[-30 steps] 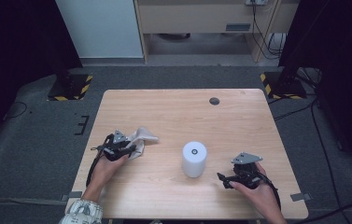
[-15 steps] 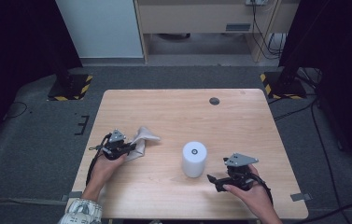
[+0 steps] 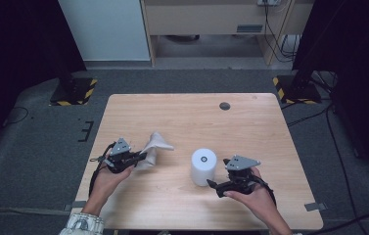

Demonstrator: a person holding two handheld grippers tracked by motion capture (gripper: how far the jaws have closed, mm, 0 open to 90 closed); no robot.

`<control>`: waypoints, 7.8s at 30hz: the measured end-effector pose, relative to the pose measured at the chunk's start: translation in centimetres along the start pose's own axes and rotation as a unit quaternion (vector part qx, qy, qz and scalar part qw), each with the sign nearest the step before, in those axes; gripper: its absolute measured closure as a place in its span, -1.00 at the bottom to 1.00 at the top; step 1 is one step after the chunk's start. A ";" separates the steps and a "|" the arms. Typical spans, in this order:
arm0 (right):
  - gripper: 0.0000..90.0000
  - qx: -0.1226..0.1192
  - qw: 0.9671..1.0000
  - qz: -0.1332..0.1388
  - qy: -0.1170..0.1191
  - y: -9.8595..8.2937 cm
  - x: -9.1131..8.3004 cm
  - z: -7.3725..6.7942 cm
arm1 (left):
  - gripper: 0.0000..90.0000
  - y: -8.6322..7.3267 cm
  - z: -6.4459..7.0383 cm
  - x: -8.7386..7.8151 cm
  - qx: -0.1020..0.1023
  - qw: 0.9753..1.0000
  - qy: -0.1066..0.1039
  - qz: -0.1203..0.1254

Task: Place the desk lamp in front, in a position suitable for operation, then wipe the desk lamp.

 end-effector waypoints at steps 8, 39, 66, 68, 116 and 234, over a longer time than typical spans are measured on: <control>-0.90 -0.014 1.000 -0.008 0.000 1.0 1.8 0.1 | 0.86 1.8 2.5 -0.3 0.022 0.999 -0.030 0.020; -0.80 -0.029 0.999 -0.008 0.020 2.1 4.1 -0.5 | 0.87 4.1 6.1 -1.2 0.060 0.994 -0.084 0.037; -0.80 -0.052 0.997 -0.014 0.046 2.4 5.0 -2.8 | 0.87 6.5 12.7 -1.4 0.113 0.981 -0.156 0.016; -0.80 -0.055 0.997 -0.015 0.046 2.4 5.0 -3.0 | 0.87 7.0 13.2 -1.4 0.116 0.980 -0.160 0.006; -0.81 -0.063 0.997 -0.012 0.048 2.4 5.2 -3.1 | 0.86 9.3 13.5 2.6 0.099 0.985 -0.139 -0.029; -0.81 -0.064 0.997 -0.013 0.042 2.3 5.6 -3.1 | 0.85 8.7 13.8 1.4 0.140 0.980 -0.127 -0.054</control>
Point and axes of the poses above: each handheld gripper's, and its own axes: x roughly forward along the jaws, y roughly out of its top, z roughly to its right, the point moved 9 cm from there along x, roughly forward along the jaws, and after that the axes turned 7 degrees about y, right-handed, at the moved point
